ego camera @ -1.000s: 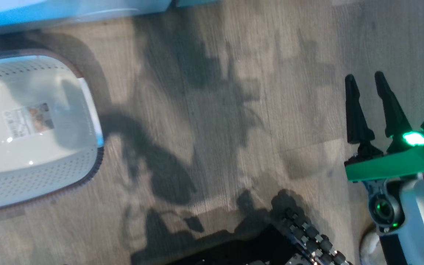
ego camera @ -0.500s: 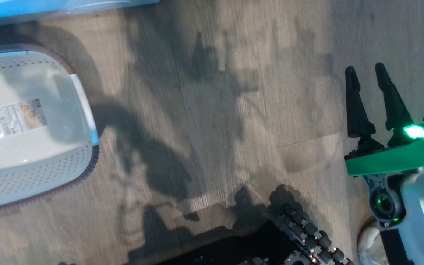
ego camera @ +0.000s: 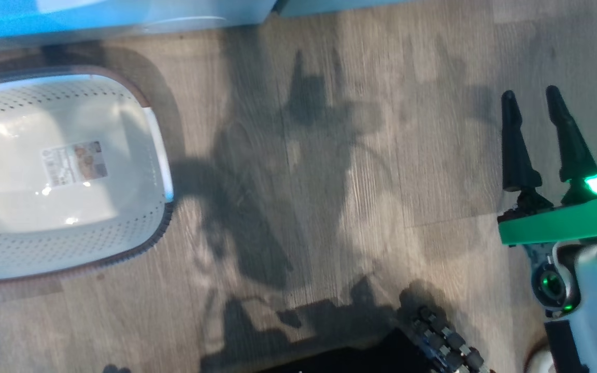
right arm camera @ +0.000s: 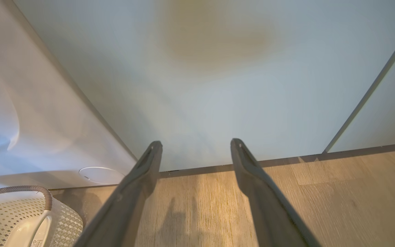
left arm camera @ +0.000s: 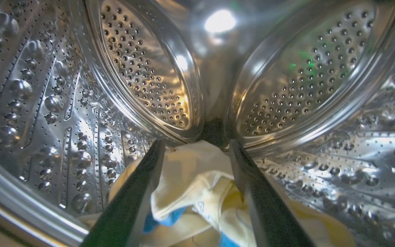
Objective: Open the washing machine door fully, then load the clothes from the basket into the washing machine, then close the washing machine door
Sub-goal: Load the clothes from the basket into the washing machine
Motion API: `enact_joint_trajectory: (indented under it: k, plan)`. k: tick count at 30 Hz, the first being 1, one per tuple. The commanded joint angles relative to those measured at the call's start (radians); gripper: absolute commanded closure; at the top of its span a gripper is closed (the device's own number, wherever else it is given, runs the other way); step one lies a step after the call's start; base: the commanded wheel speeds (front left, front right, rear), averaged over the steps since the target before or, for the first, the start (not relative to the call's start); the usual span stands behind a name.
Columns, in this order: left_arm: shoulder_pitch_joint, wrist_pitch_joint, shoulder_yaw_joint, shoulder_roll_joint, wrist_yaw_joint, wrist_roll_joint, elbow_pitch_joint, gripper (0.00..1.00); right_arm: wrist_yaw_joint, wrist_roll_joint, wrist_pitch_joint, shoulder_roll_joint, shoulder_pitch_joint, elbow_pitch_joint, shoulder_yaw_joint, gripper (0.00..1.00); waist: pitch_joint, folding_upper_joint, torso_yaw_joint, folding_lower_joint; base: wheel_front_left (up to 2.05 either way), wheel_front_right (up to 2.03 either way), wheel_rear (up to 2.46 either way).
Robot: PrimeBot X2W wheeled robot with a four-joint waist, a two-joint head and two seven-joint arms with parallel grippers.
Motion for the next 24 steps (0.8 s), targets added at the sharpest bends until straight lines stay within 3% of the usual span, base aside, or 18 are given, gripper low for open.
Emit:
enact_joint_trajectory:
  k: [1, 11, 24]
  plan:
    - [0.020, -0.010, 0.014, 0.038, 0.009, -0.004, -0.042, 0.00, -0.003, -0.010, -0.009, -0.003, 0.034, -0.029, 0.000, 0.00, -0.020, -0.0001, 0.015, 0.0000, 0.00, 0.00, 0.00]
    - [0.253, -0.041, 0.051, -0.001, 0.032, -0.066, -0.179, 0.00, -0.003, -0.040, -0.009, -0.008, 0.069, -0.039, -0.045, 0.00, -0.086, -0.0001, 0.062, 0.0000, 0.00, 0.00, 0.00]
    - [0.748, -0.054, 0.046, -0.089, 0.167, -0.044, -0.605, 0.00, -0.003, -0.088, -0.009, -0.046, 0.136, -0.066, -0.088, 0.00, -0.218, -0.0001, 0.161, 0.0000, 0.00, 0.00, 0.00]
